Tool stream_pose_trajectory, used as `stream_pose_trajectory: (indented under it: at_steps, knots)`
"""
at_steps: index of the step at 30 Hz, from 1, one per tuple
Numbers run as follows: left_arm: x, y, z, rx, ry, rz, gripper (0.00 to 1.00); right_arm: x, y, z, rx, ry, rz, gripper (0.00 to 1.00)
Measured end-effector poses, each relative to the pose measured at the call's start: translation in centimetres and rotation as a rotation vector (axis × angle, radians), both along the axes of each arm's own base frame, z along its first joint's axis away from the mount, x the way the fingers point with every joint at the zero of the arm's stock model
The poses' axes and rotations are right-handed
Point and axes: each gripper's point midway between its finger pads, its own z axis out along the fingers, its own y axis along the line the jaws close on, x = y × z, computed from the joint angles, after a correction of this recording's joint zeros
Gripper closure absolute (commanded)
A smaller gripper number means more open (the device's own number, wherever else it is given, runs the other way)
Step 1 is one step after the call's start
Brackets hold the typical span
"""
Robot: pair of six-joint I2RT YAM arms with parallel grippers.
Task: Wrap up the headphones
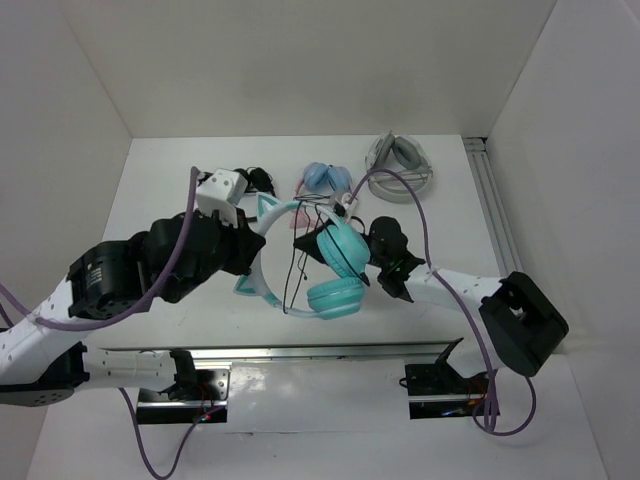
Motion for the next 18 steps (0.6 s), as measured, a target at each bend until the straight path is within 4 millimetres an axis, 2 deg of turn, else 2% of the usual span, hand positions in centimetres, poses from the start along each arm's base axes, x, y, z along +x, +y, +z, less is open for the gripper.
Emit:
stream_pose_trajectory:
  at_steps: [6, 13, 18]
  knots:
    - [0.3, 0.9, 1.2, -0.054, -0.013, 0.062, 1.00, -0.2, 0.3, -1.3, 0.008, 0.021, 0.020, 0.78]
    - [1.0, 0.3, 1.8, -0.050, -0.021, 0.089, 1.00, -0.1, 0.6, -3.9, -0.011, 0.079, 0.023, 0.78]
    - [1.6, 0.3, 2.2, -0.044, -0.035, 0.118, 1.00, -0.2, 0.5, -4.7, -0.020, 0.091, 0.024, 0.78]
